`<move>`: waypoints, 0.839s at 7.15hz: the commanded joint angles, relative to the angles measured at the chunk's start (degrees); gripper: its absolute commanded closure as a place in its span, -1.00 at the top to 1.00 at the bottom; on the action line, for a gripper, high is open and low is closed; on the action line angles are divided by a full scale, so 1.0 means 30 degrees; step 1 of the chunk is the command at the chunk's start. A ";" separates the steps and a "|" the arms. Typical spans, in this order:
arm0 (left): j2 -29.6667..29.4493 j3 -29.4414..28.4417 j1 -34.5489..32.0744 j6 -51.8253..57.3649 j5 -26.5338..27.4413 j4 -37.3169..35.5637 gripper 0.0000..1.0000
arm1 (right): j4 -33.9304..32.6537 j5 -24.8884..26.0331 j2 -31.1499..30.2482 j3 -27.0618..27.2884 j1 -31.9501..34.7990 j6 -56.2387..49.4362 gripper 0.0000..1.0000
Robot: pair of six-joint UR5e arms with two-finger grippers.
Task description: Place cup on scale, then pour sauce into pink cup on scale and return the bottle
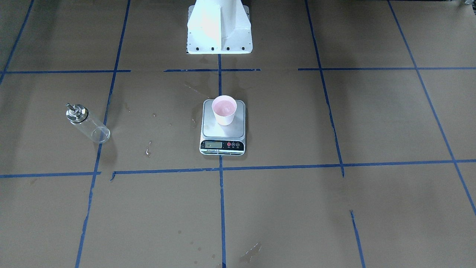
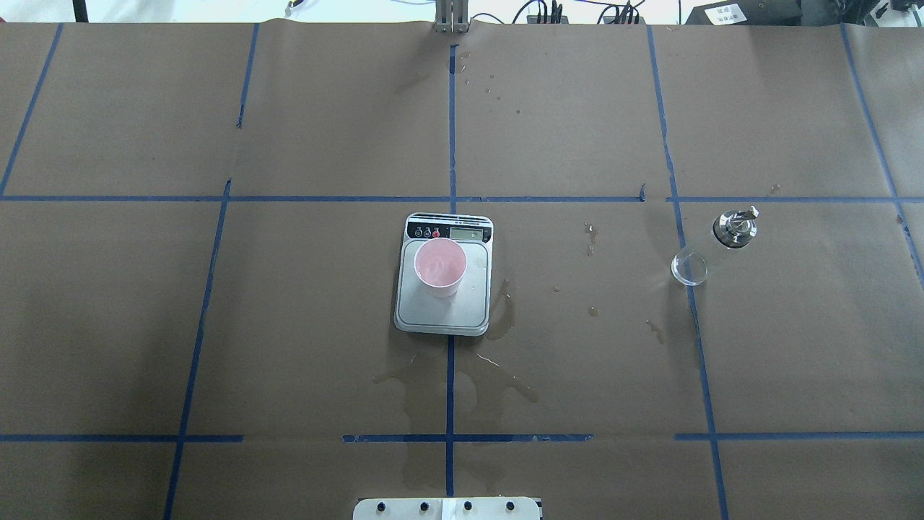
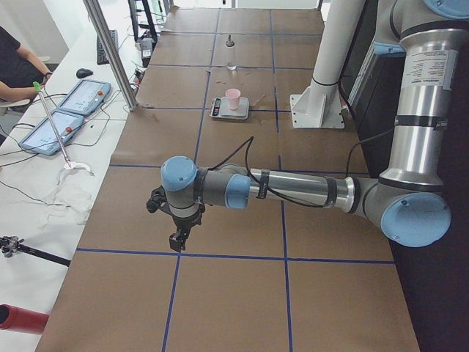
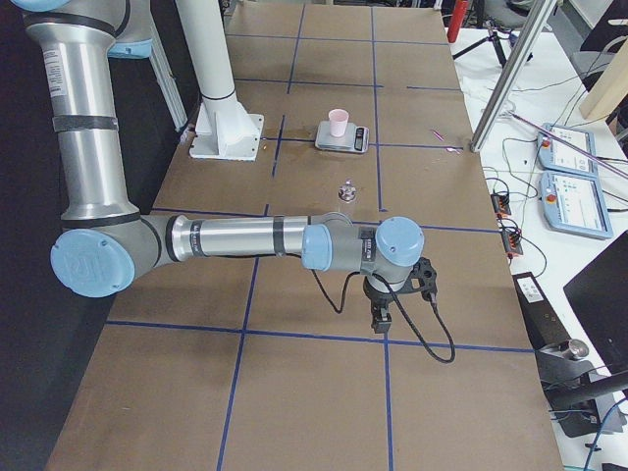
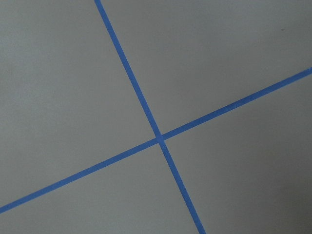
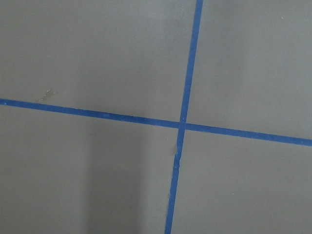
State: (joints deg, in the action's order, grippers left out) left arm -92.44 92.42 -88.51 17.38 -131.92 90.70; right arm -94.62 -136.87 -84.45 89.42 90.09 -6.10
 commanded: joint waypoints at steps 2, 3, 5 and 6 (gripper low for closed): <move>0.0287 -0.0481 0.0000 -0.0109 -0.0060 -0.0204 1.00 | 0.0047 -0.0080 -0.0207 -0.0157 -0.0293 0.0219 1.00; 0.0287 -0.0803 0.0000 -0.0109 -0.0119 -0.0203 1.00 | 0.0076 -0.0051 -0.0238 -0.0187 -0.0293 0.0189 1.00; 0.0258 -0.0806 -0.0029 -0.0138 -0.0119 -0.0233 1.00 | 0.0105 -0.0050 -0.0325 -0.0274 -0.0293 0.0160 1.00; 0.0229 -0.0806 -0.0087 -0.0167 -0.0119 -0.0233 1.00 | 0.0134 -0.0079 -0.0529 -0.0304 -0.0293 0.0101 1.00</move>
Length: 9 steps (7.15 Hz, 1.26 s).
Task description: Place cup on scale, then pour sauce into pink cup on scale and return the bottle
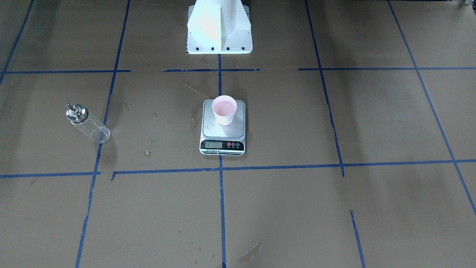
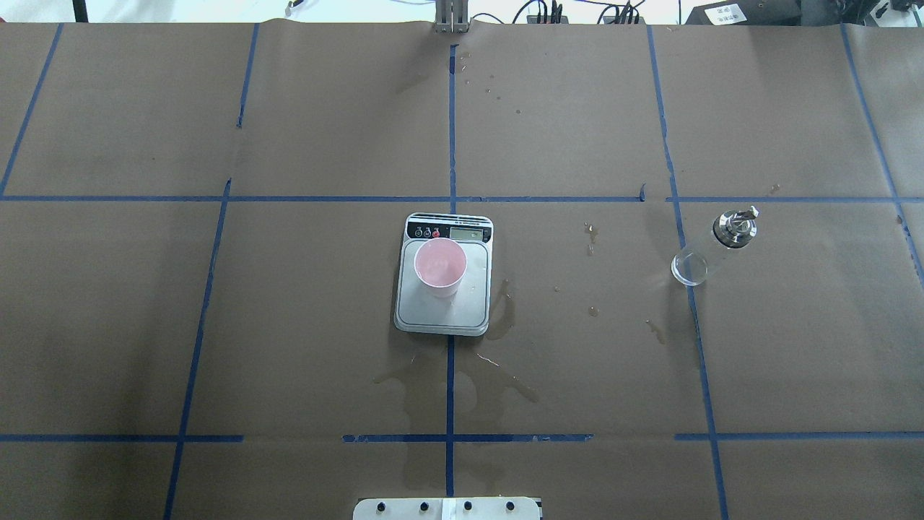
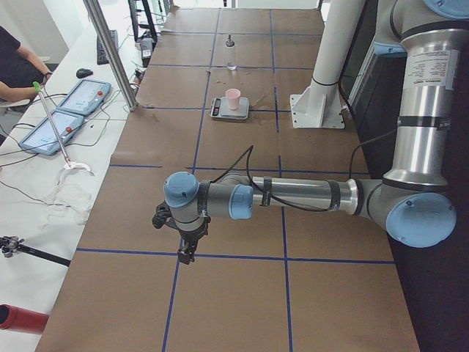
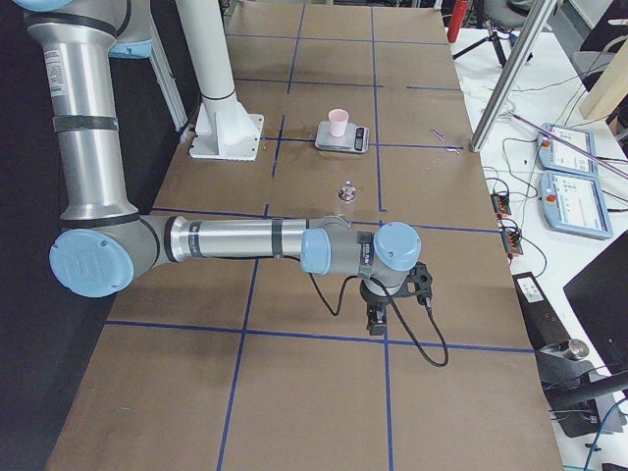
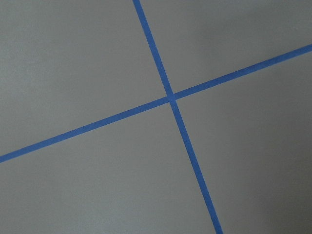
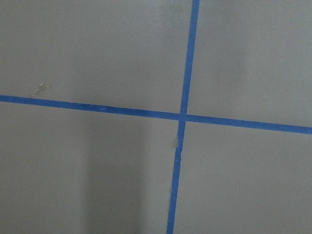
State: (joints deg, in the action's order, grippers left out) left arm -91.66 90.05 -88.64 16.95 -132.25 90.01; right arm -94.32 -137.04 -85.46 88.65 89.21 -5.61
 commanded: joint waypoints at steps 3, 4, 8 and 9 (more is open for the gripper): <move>-0.0061 0.0071 -0.0189 -0.0991 -0.0068 0.0055 1.00 | 0.0033 -0.0023 -0.0517 -0.0049 -0.0002 -0.0064 1.00; -0.0090 0.0071 -0.0190 -0.1022 -0.0097 0.0055 1.00 | 0.0033 -0.0023 -0.0488 -0.0049 -0.0002 -0.0035 1.00; -0.0178 0.0130 -0.0220 -0.4068 -0.0156 0.0202 1.00 | 0.0033 -0.0023 -0.0429 -0.0049 0.0027 0.0083 1.00; -0.0149 0.0130 -0.0220 -0.4069 -0.0156 0.0201 1.00 | 0.0033 -0.0023 -0.0400 -0.0020 0.0027 0.0112 1.00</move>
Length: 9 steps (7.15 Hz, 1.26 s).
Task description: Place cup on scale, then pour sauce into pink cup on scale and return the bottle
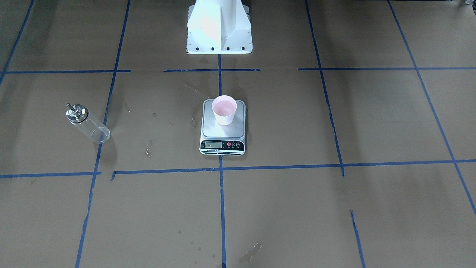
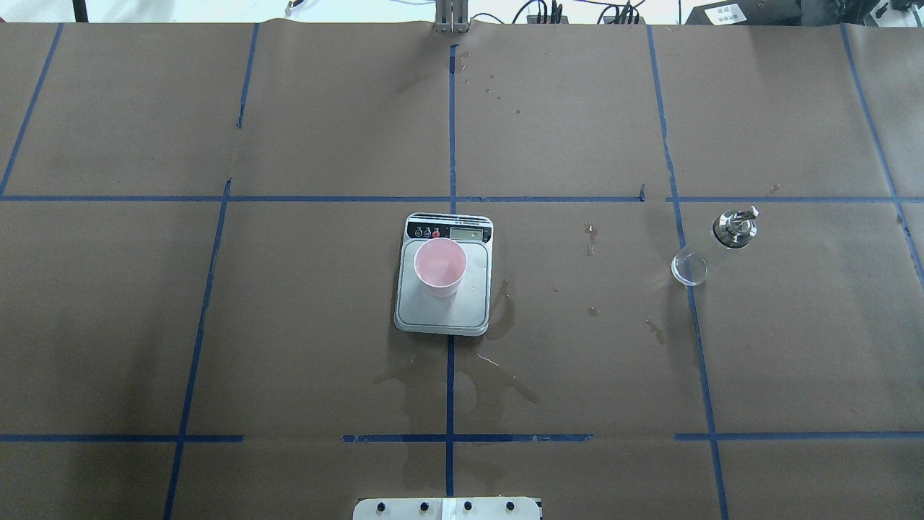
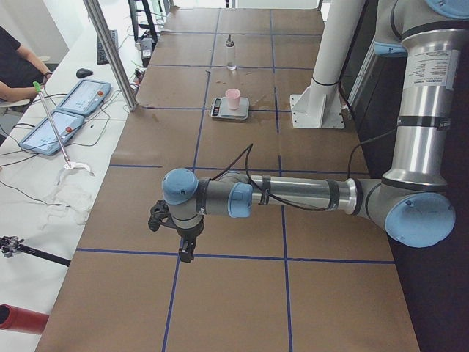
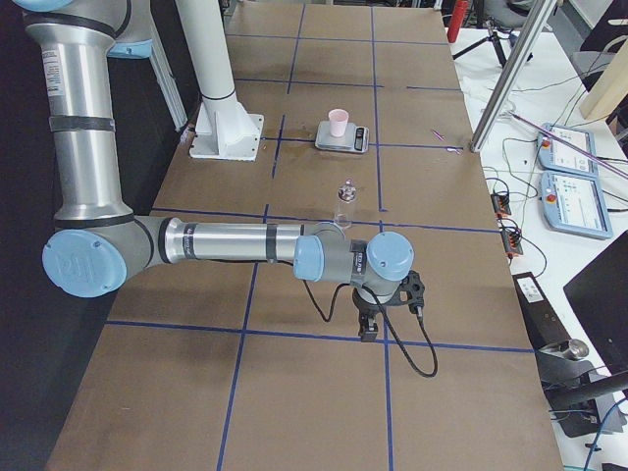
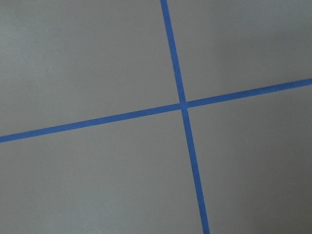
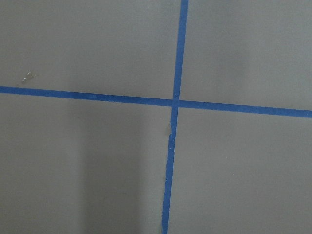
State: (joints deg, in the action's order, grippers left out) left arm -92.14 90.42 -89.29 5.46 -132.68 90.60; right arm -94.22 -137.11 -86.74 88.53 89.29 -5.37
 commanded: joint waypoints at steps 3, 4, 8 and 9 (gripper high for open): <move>-0.0017 0.0007 -0.0001 -0.0762 -0.0011 0.0005 1.00 | 0.0000 0.0000 0.0055 0.0022 0.0002 0.0032 1.00; -0.0017 0.0007 -0.0001 -0.0765 -0.0011 0.0005 1.00 | 0.0000 0.0000 0.0055 0.0022 0.0002 0.0032 1.00; -0.0222 0.0211 -0.0001 -0.0736 -0.0041 0.0092 1.00 | 0.0000 0.0000 0.0055 0.0051 0.0032 0.0032 1.00; -0.0252 0.0212 -0.0001 -0.0678 -0.0041 0.0151 1.00 | 0.0000 0.0000 0.0055 0.0051 0.0032 0.0032 1.00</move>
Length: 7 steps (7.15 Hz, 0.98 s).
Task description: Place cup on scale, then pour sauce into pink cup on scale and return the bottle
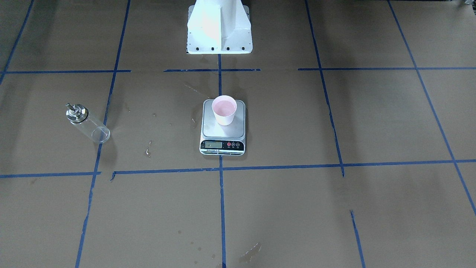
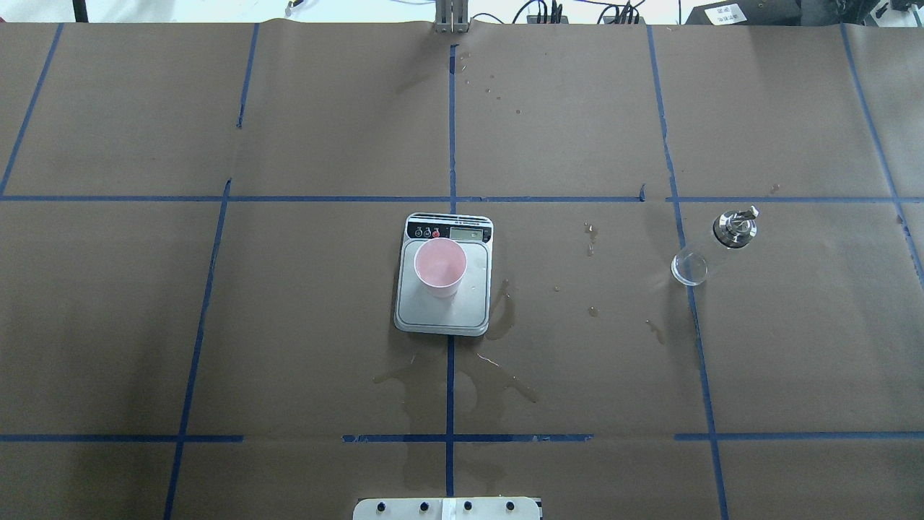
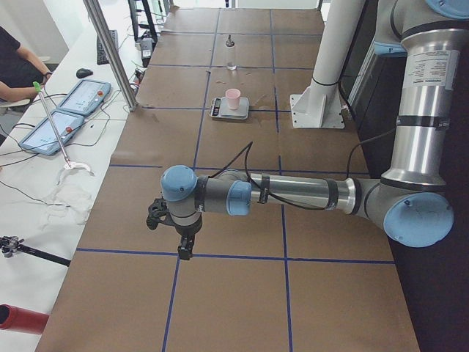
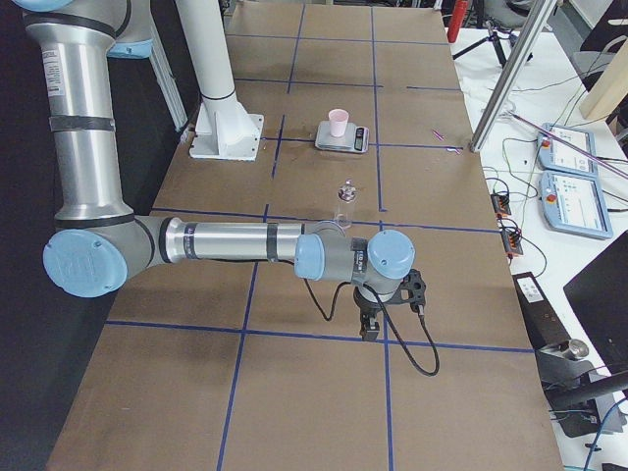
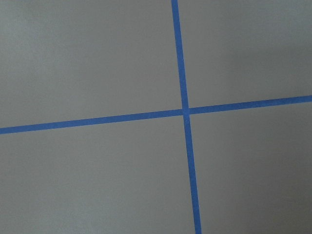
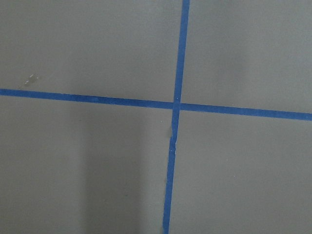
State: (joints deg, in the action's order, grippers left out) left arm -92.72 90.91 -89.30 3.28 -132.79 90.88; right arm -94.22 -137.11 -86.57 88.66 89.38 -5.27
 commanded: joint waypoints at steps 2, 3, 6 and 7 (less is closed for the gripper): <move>-0.0060 0.0193 0.0000 0.0078 -0.0003 0.0058 1.00 | 0.0000 0.0000 0.0000 0.0006 0.0001 0.0000 1.00; -0.0060 0.0194 0.0000 0.0049 -0.0003 0.0058 1.00 | 0.0000 0.0000 0.0000 0.0006 0.0001 0.0000 1.00; -0.0060 0.0340 0.0000 0.0048 -0.0003 0.0058 1.00 | 0.0000 0.0000 0.0029 0.0006 0.0001 0.0000 1.00; -0.0060 0.0311 0.0000 0.0048 -0.0003 0.0058 1.00 | 0.0000 0.0000 0.0059 0.0006 0.0001 0.0000 1.00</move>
State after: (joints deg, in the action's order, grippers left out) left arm -92.90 91.83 -89.30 3.44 -132.80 91.05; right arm -94.22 -137.11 -86.48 88.68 89.38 -5.27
